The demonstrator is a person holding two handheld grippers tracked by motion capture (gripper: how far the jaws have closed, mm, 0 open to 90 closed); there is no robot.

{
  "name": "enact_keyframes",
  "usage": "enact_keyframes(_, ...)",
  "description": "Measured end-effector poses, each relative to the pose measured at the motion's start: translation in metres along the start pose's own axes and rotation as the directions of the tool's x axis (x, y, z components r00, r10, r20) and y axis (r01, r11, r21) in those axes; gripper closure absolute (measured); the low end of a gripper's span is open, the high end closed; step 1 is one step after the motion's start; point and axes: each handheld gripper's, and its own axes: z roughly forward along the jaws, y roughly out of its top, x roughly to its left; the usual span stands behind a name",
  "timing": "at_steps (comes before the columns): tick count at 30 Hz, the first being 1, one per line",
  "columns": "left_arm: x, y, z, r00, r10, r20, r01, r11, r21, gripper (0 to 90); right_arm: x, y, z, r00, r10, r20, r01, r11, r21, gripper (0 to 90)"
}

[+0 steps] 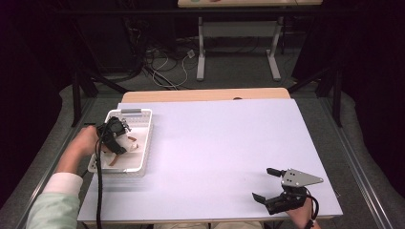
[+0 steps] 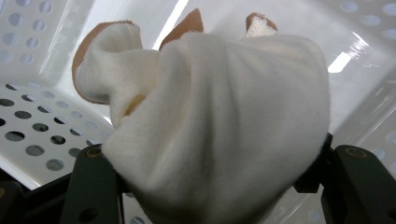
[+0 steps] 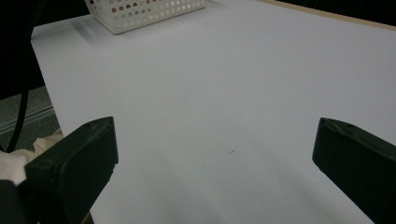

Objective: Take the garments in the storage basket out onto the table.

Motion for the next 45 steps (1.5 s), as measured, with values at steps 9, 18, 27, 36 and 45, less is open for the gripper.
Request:
enact_keyframes(9,0.000,0.002,-0.011,0.9998,0.018,-0.010,-0.018,0.9998,0.003,37.9,0.000,0.000,0.000,1.0000,0.001,0.001,-0.001,1.000,-0.001,0.0)
enact_keyframes(18,-0.001,0.003,-0.020,0.9993,0.030,-0.023,-0.030,0.9996,0.002,38.0,-0.001,0.000,0.000,1.0000,0.002,0.000,-0.002,1.000,-0.002,0.0)
enact_keyframes(27,-0.001,0.005,-0.031,0.9980,0.054,-0.035,-0.054,0.9985,0.006,38.0,0.000,0.000,0.000,1.0000,0.003,-0.002,-0.003,1.000,0.000,0.0)
enact_keyframes(36,-0.001,0.006,-0.038,0.9969,0.065,-0.045,-0.066,0.9978,-0.004,38.0,0.000,-0.001,0.000,1.0000,0.007,0.003,-0.007,1.000,0.006,0.0)
enact_keyframes(45,-0.002,0.010,-0.049,0.9961,0.072,-0.050,-0.073,0.9971,-0.020,38.0,0.001,-0.001,0.000,1.0000,0.009,0.001,-0.009,1.000,0.013,0.0)
